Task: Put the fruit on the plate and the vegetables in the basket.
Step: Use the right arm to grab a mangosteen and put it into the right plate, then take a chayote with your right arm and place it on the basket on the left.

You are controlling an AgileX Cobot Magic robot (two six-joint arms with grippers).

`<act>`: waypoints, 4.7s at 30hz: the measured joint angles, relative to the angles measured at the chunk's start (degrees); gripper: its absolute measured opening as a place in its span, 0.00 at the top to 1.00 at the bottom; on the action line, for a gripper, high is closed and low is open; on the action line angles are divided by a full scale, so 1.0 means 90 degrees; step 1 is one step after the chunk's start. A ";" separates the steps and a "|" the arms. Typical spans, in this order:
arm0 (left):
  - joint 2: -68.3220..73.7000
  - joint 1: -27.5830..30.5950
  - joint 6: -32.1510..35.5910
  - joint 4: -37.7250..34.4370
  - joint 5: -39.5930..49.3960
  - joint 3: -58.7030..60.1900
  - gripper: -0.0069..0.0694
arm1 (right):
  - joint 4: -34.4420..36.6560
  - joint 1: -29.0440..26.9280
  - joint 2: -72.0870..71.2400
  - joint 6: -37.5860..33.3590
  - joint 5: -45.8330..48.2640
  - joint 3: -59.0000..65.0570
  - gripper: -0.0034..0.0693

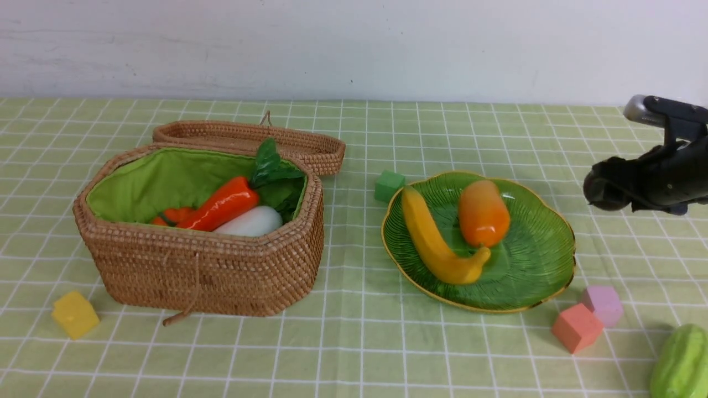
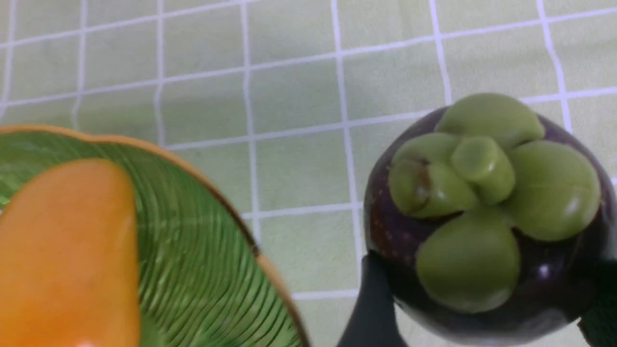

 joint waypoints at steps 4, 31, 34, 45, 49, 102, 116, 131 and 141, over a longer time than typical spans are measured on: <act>0.0000 0.0000 0.0000 0.0000 0.0000 0.0000 0.65 | 0.0004 0.0396 -0.0369 -0.0704 0.0760 0.0000 0.25; 0.0000 0.0000 0.0000 0.0000 0.0000 0.0000 0.62 | -0.0192 0.1186 -0.0500 -0.0032 0.1993 0.0200 0.03; 0.0000 0.0000 0.0000 0.0000 0.0000 0.0000 0.61 | -0.1018 0.1069 -0.0934 0.1272 0.2513 0.0200 0.04; 0.0000 0.0000 0.0000 0.0000 0.0000 0.0000 0.60 | -0.3499 0.0987 -0.3373 0.5647 0.2608 0.2016 0.10; 0.0000 0.0000 0.0000 0.0000 0.0000 0.0000 0.60 | -0.4124 0.0987 -0.3874 0.6339 0.2495 0.2948 0.11; 0.0000 0.0000 0.0000 0.0018 0.0000 0.0000 0.60 | -0.9991 0.6023 -0.0848 0.8760 -0.2531 -0.1859 0.33; 0.0000 0.0000 0.0000 0.0018 0.0000 0.0000 0.60 | -0.9111 0.6071 0.0187 0.8635 -0.1106 -0.2907 0.33; 0.0000 0.0000 0.0000 0.0018 0.0000 0.0000 0.60 | -0.0830 0.5720 0.0772 0.0074 0.2419 -0.4665 0.33; 0.0000 0.0000 0.0000 0.0018 0.0000 0.0000 0.60 | 0.0185 0.5668 0.2202 -0.0942 0.1646 -0.5724 0.33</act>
